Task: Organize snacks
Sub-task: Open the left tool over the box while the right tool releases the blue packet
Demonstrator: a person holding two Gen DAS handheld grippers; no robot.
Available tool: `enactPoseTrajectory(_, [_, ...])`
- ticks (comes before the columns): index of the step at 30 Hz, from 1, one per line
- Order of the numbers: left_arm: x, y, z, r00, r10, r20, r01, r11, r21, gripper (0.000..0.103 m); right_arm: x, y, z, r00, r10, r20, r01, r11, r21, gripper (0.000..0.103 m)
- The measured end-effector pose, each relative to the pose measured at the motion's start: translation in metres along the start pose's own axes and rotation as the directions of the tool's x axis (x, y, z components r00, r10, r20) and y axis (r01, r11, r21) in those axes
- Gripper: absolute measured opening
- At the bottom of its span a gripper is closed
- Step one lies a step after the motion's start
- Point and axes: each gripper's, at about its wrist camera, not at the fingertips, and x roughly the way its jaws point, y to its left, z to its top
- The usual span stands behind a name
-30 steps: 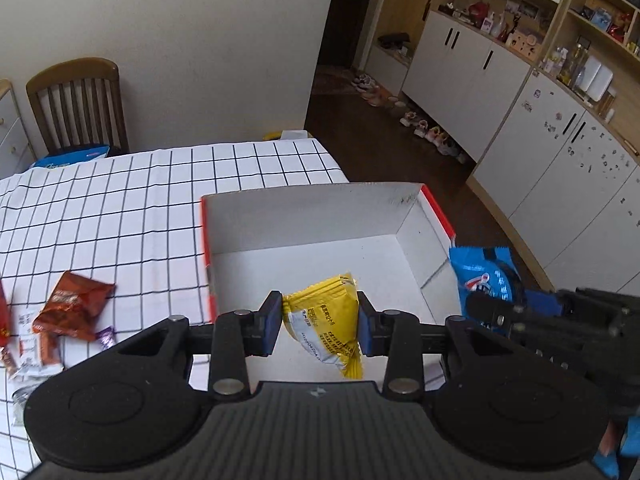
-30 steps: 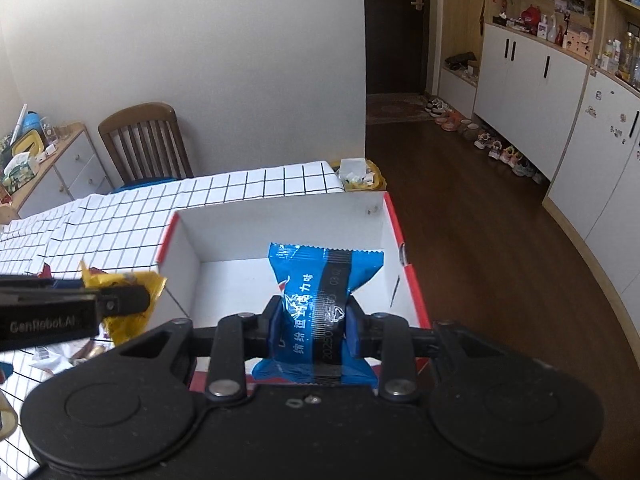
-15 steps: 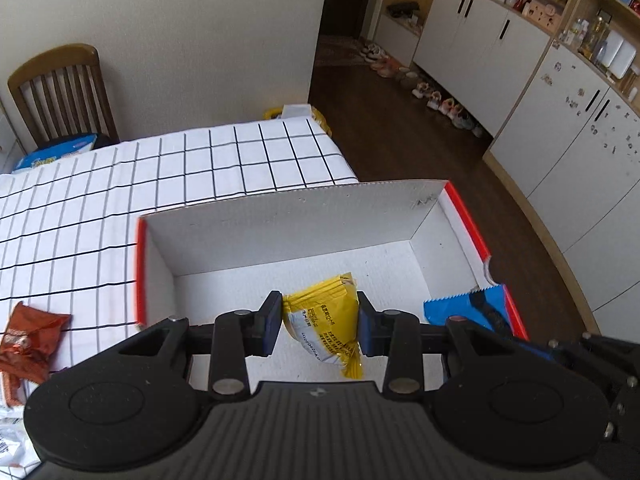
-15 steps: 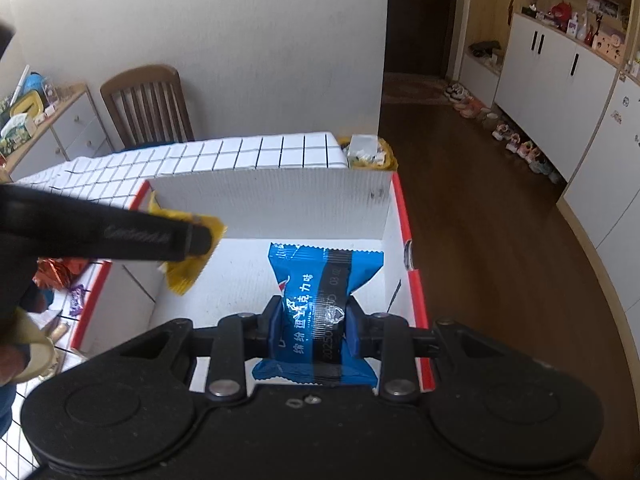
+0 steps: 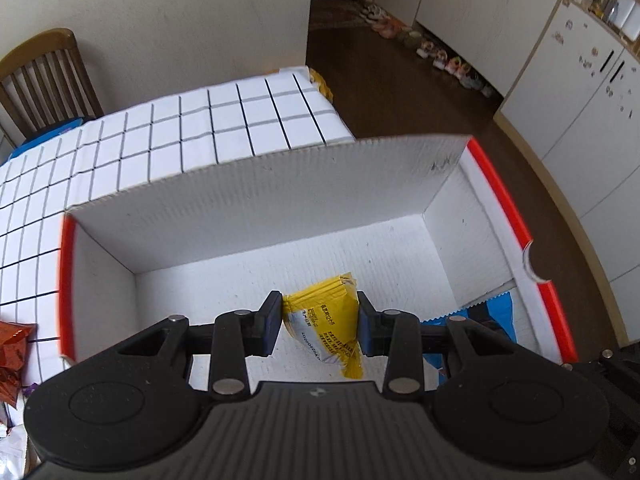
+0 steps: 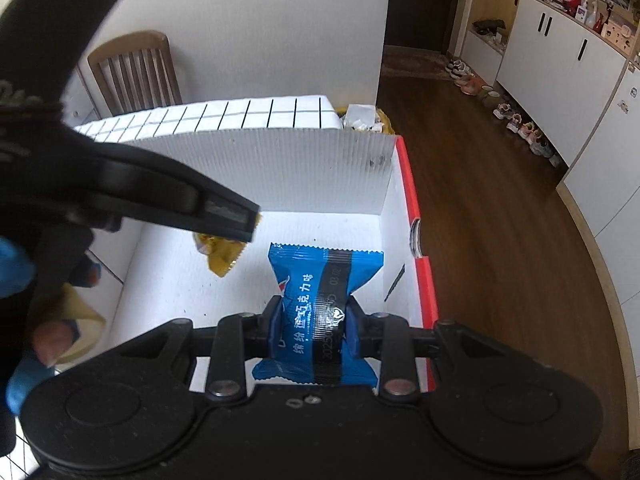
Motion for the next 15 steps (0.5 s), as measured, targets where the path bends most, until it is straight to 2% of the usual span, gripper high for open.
enactPoseTrajectory(8, [0.022,-0.001,-0.005,0.997,0.002,-0.076,-0.002,1.0,0.007,0.038,0.014,0.001,-0.003,0.999,-0.01,-0.031,0.009,1.0,-0.026,0.028])
enactPoseTrajectory(15, [0.023,-0.006,-0.01,0.997,0.023,-0.076,-0.02,0.999,0.043,0.042,0.023,0.0,-0.002,0.999,-0.019,-0.05,0.018,0.999,-0.029,0.031])
